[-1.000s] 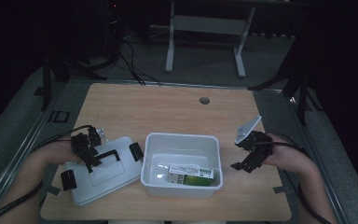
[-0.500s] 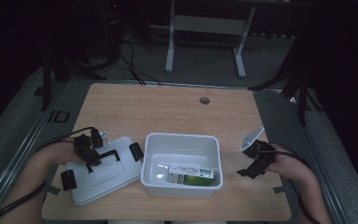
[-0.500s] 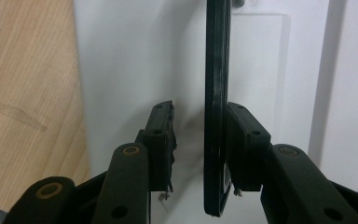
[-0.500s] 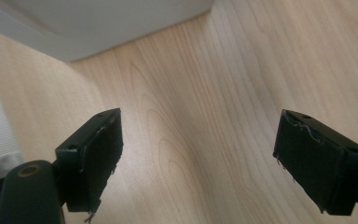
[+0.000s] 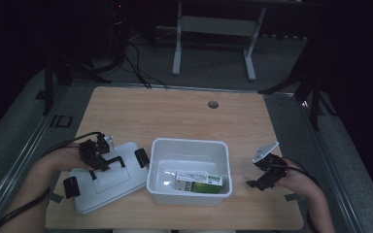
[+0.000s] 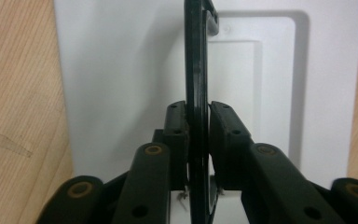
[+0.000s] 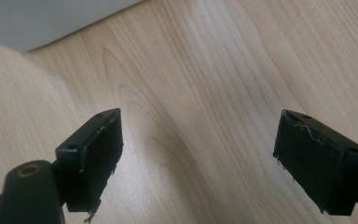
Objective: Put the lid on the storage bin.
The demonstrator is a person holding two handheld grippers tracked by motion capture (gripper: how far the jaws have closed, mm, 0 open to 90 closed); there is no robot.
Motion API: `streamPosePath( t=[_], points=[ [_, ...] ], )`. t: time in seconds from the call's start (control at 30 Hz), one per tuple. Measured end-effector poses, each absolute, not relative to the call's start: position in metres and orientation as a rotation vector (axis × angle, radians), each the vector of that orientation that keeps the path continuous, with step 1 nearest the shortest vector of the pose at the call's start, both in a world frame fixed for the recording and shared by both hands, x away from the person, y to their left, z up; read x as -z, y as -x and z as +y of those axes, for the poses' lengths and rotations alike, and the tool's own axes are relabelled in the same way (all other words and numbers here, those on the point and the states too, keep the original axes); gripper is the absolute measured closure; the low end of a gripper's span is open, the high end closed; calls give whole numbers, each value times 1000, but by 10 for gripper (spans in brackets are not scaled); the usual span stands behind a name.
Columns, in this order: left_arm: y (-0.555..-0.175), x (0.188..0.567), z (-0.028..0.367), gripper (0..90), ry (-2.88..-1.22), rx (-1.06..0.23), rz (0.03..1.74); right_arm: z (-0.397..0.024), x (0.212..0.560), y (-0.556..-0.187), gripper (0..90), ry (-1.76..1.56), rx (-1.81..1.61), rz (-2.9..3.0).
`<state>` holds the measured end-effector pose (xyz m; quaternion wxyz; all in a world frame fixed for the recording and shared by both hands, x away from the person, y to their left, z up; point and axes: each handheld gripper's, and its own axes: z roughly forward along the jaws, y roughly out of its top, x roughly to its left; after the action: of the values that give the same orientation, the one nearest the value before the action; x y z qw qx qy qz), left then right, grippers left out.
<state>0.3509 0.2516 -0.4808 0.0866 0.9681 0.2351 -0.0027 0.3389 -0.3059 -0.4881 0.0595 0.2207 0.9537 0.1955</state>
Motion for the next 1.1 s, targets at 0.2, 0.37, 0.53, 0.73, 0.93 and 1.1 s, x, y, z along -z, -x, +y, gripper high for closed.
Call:
streamPosePath(
  t=[0.2, 0.37, 0.53, 0.73, 0.93, 1.1],
  points=[
    [-348, 479, 252, 841, -2890, 14, 664, -310, 496, -335, 150, -705, -626, 2882],
    [-347, 475, 251, 843, -2899, 3, 664, -311, 501, -332, 150, -727, -650, 2870],
    [-346, 469, 253, 843, -2906, -2, 665, -310, 505, -330, 149, -742, -658, 2866],
    [-343, 455, 258, 844, -2905, -7, 670, -311, 508, -329, 149, -755, -678, 2858],
    [-341, 436, 262, 844, -2878, -20, 667, -311, 506, -329, 150, -752, -689, 2857],
    [-340, 421, 265, 844, -2860, -29, 663, -310, 506, -328, 150, -752, -680, 2864]
  ],
)
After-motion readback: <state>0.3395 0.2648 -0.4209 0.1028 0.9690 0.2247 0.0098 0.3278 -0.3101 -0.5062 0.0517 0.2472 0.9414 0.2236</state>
